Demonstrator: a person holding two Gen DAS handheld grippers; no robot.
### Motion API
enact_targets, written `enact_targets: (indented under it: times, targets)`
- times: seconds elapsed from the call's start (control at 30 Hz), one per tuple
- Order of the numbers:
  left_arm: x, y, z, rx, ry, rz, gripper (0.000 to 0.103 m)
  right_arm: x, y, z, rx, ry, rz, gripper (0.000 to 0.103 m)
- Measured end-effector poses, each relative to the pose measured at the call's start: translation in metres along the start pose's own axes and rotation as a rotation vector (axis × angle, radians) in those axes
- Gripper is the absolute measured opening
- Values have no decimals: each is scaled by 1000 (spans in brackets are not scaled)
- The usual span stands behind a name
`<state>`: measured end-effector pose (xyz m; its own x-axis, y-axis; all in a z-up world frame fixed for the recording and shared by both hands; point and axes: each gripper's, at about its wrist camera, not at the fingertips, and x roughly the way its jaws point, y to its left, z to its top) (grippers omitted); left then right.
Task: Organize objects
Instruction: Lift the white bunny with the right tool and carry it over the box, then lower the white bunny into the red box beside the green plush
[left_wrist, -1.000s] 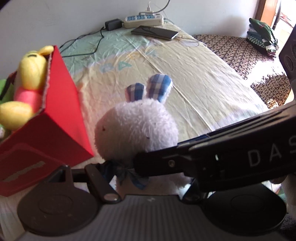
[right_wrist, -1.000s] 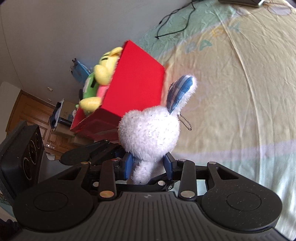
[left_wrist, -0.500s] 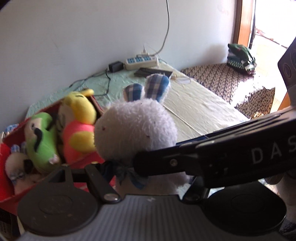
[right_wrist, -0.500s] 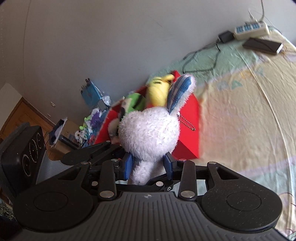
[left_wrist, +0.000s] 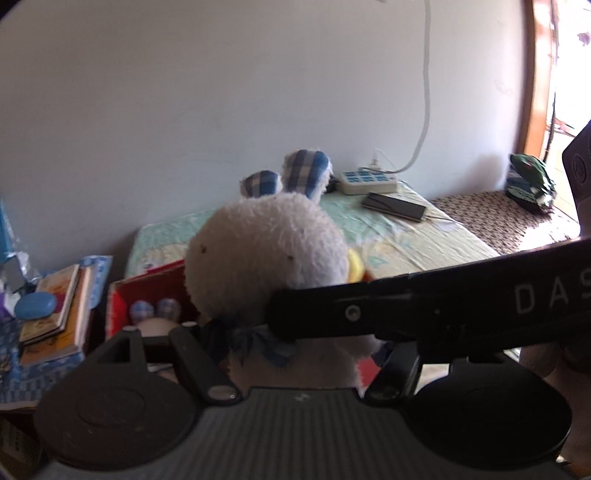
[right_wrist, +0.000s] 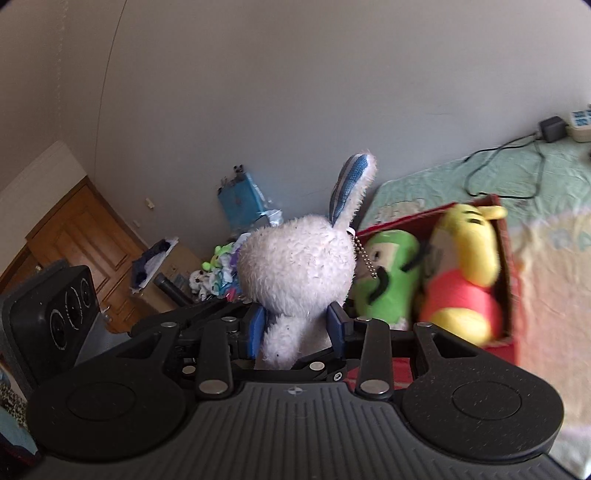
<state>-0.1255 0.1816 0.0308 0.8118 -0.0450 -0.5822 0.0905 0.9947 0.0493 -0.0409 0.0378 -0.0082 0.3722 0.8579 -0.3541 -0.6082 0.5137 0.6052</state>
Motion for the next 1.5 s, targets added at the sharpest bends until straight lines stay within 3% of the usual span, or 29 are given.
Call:
enact_targets:
  times: [0.27,0.47,0.63,0.9,1.1,1.27,1.5]
  targets:
    - [22,55,-11,-74,38,81,69,65,9,9,1,89,29,39]
    - [53,82,-20,-134,99,65,69,89,-1,8,23,141,-6,39]
    - [72,89,-26,-165,146,48,69,99,-8,7,33,167,-48,39]
    - [97,89,-26,-174,190,-14,68,111,-25,4,17,203,-203,35]
    - [109,85,-30,-159,225,4,70,122,-35,2,13,231,-216,33]
    - [115,90,-32,-166,259,25,79,127,-35,1,-2,255,-213,33]
    - [113,85,-32,-152,266,44,81,116,-38,1,70,241,-181,35]
